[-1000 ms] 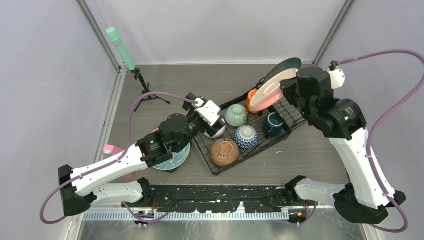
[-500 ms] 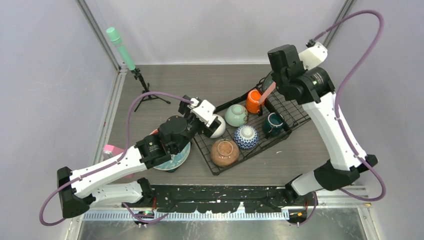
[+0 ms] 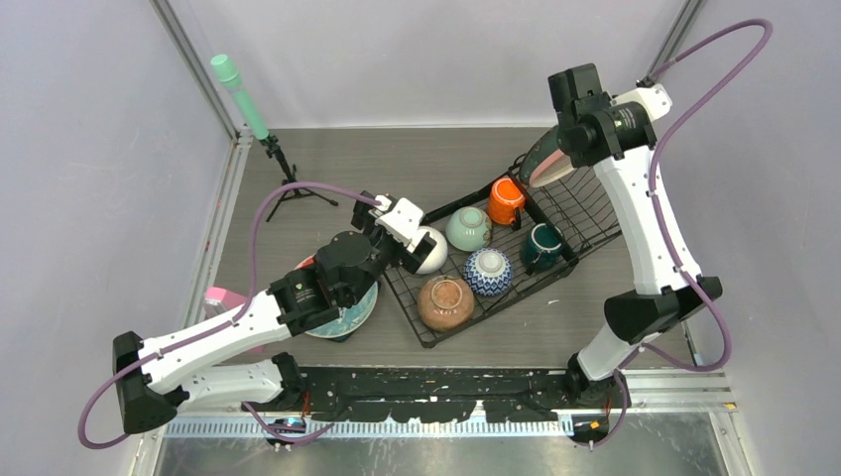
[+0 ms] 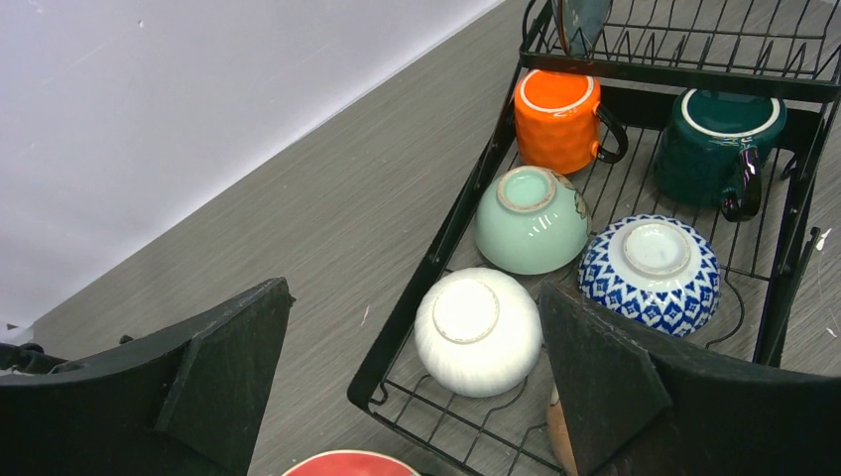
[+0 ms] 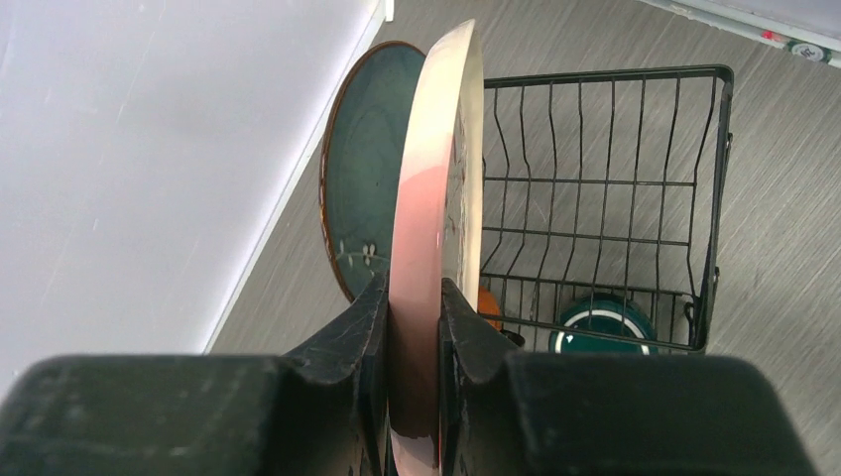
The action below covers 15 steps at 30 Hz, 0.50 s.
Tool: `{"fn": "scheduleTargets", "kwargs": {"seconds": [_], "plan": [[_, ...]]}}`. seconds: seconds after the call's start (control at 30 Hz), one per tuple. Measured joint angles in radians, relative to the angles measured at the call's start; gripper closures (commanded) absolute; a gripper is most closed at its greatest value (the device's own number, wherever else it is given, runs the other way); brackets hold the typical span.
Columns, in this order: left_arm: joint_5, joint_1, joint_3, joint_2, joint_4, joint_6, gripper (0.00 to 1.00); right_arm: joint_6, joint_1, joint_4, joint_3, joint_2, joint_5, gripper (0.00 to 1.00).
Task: Load the mixed dishes into the dish rack
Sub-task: Insert the plate into the dish rack.
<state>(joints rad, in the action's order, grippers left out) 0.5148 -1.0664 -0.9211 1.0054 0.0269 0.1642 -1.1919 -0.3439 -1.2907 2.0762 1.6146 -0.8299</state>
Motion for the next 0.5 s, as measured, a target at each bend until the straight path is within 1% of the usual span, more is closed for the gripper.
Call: {"fn": "scheduleTargets", "kwargs": {"seconds": [0.1,0.23,0.5], "plan": [[0.000,0.000,0.000,0.000,0.000,-0.001,0.00,-0.042,0.032,-0.020,0.031,0.045,0.010,1.00],[0.002,0.000,0.000,0.000,0.000,-0.002,0.00,-0.084,0.055,-0.034,0.033,0.092,0.039,1.00],[0.016,0.002,0.007,0.000,0.010,-0.004,0.00,-0.091,0.082,-0.035,0.060,0.185,0.064,1.00]]}}
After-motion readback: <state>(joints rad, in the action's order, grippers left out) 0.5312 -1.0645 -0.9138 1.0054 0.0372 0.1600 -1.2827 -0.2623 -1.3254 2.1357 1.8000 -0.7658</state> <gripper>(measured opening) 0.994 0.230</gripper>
